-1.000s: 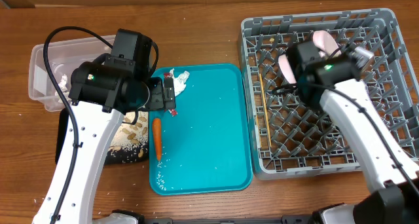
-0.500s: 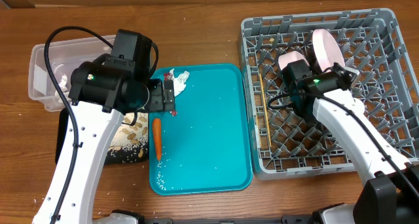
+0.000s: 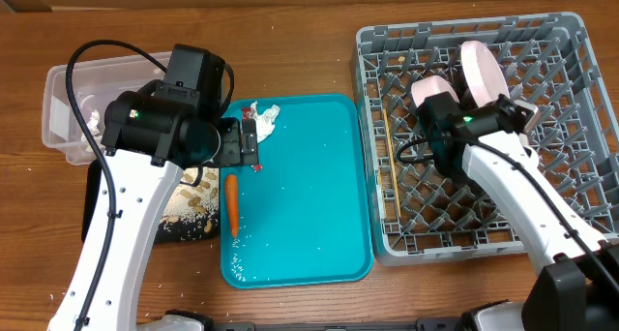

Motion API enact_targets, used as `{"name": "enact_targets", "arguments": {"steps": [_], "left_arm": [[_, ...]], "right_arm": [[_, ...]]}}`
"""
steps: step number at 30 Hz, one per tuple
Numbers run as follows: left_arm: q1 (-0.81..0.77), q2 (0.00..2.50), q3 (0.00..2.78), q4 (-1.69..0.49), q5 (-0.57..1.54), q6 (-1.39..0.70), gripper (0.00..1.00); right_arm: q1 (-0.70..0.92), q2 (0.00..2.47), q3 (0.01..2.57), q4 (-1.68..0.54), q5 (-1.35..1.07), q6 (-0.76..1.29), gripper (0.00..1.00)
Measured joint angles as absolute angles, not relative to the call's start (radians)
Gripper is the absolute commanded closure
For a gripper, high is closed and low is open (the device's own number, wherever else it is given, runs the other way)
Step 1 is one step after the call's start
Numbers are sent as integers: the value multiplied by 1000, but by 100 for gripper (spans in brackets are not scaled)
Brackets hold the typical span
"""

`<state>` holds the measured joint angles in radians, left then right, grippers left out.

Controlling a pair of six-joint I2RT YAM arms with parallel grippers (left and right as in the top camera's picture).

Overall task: Sort waste into correct bins and load items into the dishwasher
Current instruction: 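Lower the white bowl into the dish rack with the right gripper and release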

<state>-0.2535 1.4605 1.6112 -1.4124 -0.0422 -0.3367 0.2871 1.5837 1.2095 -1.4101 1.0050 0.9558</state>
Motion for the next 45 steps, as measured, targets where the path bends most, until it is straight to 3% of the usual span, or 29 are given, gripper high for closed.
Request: {"name": "enact_targets", "arguments": {"steps": [7, 22, 34, 45], "left_arm": [[-253, 1460, 1611, -1386, -42, -337, 0], [-253, 1460, 1611, -1389, -42, -337, 0], [-253, 1460, 1611, -1391, -42, -337, 0], [-253, 1460, 1611, -1401, -42, -337, 0]], "right_arm": [[368, 1584, 1236, -1505, 1062, 1088, 96], [364, 1584, 1219, -1383, 1105, 1132, 96], [301, 1584, 1120, -1131, 1022, 1005, 96], [304, 1587, 1122, -1190, 1027, 921, 96]]}}
